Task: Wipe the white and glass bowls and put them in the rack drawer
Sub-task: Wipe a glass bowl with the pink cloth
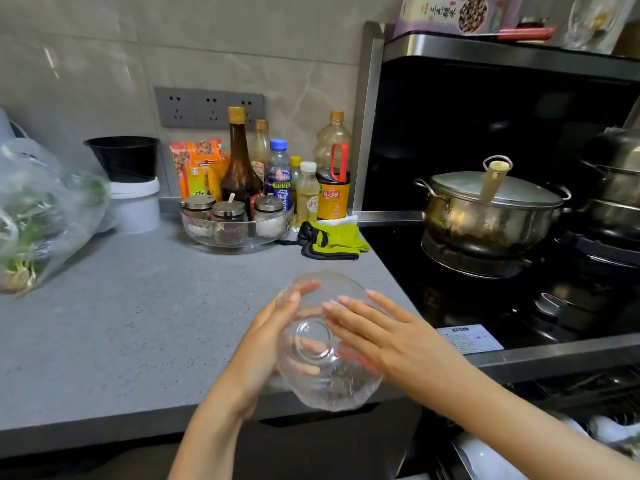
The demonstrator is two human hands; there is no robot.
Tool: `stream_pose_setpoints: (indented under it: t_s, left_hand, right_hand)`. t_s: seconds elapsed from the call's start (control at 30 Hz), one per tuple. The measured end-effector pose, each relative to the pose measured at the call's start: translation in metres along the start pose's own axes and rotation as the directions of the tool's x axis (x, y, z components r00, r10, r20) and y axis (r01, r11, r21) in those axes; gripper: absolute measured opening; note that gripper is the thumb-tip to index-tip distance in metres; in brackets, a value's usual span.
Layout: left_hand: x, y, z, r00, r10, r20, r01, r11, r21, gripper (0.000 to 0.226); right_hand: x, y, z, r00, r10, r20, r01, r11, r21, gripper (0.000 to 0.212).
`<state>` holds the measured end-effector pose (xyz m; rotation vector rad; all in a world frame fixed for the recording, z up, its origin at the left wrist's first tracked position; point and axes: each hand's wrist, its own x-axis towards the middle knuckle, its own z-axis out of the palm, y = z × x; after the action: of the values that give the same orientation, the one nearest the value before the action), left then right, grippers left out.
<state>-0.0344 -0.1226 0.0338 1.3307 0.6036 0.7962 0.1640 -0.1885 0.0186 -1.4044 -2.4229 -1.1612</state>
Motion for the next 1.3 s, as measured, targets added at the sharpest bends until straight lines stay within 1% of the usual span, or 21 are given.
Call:
stream_pose_setpoints:
  t_s: [0.1,0.17,0.2,0.23,0.3,0.37,0.43,0.53,0.63,0.7,0.77,0.8,0.9,0.97,1.03,1.1,1.17,1.2,1.23,1.27,1.3]
  left_hand:
    - [0.000,0.004,0.000,0.991,-0.092,0.092,0.087,0.994,0.060,0.033]
    - [-0.001,0.004,0.002,0.990,-0.104,0.099,0.099,0.994,0.051,0.032]
    - [-0.001,0.003,0.002,0.993,-0.087,0.083,0.083,0.995,0.051,0.033]
    - [-0.002,0.003,0.003,0.997,-0.060,0.058,0.057,0.997,0.047,0.035]
    - [-0.003,0.004,0.005,1.000,0.006,0.003,-0.006,1.000,0.013,0.039]
    - [-0.005,0.004,0.009,0.998,0.058,-0.034,-0.059,0.998,-0.021,0.041]
    - [-0.005,0.003,0.013,0.993,0.084,-0.080,-0.090,0.994,-0.063,0.041]
    - [-0.006,0.001,0.018,0.984,0.107,-0.143,-0.119,0.990,-0.076,0.041]
    - [-0.009,0.001,0.024,0.980,0.123,-0.156,-0.134,0.989,-0.062,0.041]
    - [-0.011,0.000,0.026,0.981,0.124,-0.151,-0.135,0.989,-0.062,0.041]
    - [-0.011,0.001,0.028,0.981,0.133,-0.142,-0.144,0.987,-0.066,0.041]
    - [-0.011,0.001,0.028,0.980,0.142,-0.142,-0.153,0.986,-0.067,0.041]
    - [-0.011,0.004,0.027,0.975,0.171,-0.141,-0.180,0.982,-0.059,0.040]
    - [-0.012,0.004,0.024,0.975,0.169,-0.148,-0.179,0.982,-0.056,0.041]
    - [-0.012,0.003,0.021,0.974,0.152,-0.170,-0.168,0.982,-0.083,0.041]
    - [-0.012,0.002,0.022,0.973,0.140,-0.186,-0.162,0.980,-0.113,0.040]
    - [-0.014,0.002,0.025,0.971,0.147,-0.189,-0.169,0.980,-0.107,0.039]
    - [-0.014,0.002,0.026,0.970,0.152,-0.188,-0.173,0.980,-0.101,0.039]
    - [-0.015,0.002,0.028,0.970,0.156,-0.184,-0.176,0.980,-0.097,0.039]
    - [-0.015,0.003,0.029,0.971,0.158,-0.177,-0.177,0.979,-0.099,0.039]
    - [-0.015,0.003,0.029,0.973,0.159,-0.170,-0.179,0.978,-0.107,0.040]
  right_hand:
    - [-0.001,0.010,-0.003,1.000,-0.030,0.005,0.030,0.994,-0.108,0.046]
    - [-0.002,0.009,-0.004,0.999,-0.023,0.045,0.029,0.990,-0.140,0.054]
    - [-0.002,0.007,-0.003,0.998,-0.003,0.064,0.011,0.992,-0.129,0.059]
    - [-0.002,0.003,-0.003,0.997,0.029,0.077,-0.022,0.995,-0.094,0.060]
    - [0.000,-0.007,-0.007,0.989,0.107,0.106,-0.112,0.993,0.040,0.063]
    - [0.004,-0.017,-0.015,0.972,0.171,0.161,-0.201,0.962,0.187,0.063]
    - [0.007,-0.027,-0.027,0.950,0.208,0.232,-0.271,0.920,0.282,0.065]
    - [0.014,-0.040,-0.042,0.934,0.196,0.299,-0.300,0.883,0.359,0.070]
    - [0.021,-0.041,-0.042,0.942,0.140,0.305,-0.276,0.842,0.464,0.077]
    - [0.024,-0.036,-0.037,0.942,0.160,0.294,-0.283,0.848,0.447,0.083]
    - [0.024,-0.030,-0.035,0.932,0.211,0.295,-0.310,0.885,0.348,0.087]
    - [0.024,-0.028,-0.037,0.926,0.221,0.305,-0.320,0.889,0.328,0.088]
    - [0.021,-0.023,-0.047,0.941,0.180,0.288,-0.285,0.878,0.384,0.087]
    - [0.018,-0.024,-0.054,0.949,0.171,0.266,-0.270,0.875,0.401,0.082]
    - [0.015,-0.029,-0.058,0.946,0.169,0.276,-0.277,0.866,0.418,0.077]
    - [0.015,-0.036,-0.060,0.947,0.132,0.292,-0.258,0.854,0.451,0.078]
    - [0.018,-0.040,-0.063,0.947,0.086,0.308,-0.249,0.803,0.542,0.084]
    - [0.020,-0.041,-0.065,0.938,0.078,0.337,-0.273,0.768,0.580,0.087]
    - [0.023,-0.040,-0.064,0.933,0.082,0.351,-0.288,0.757,0.587,0.089]
    - [0.025,-0.039,-0.062,0.930,0.109,0.351,-0.299,0.780,0.550,0.089]
    - [0.027,-0.039,-0.059,0.928,0.169,0.331,-0.320,0.817,0.480,0.089]
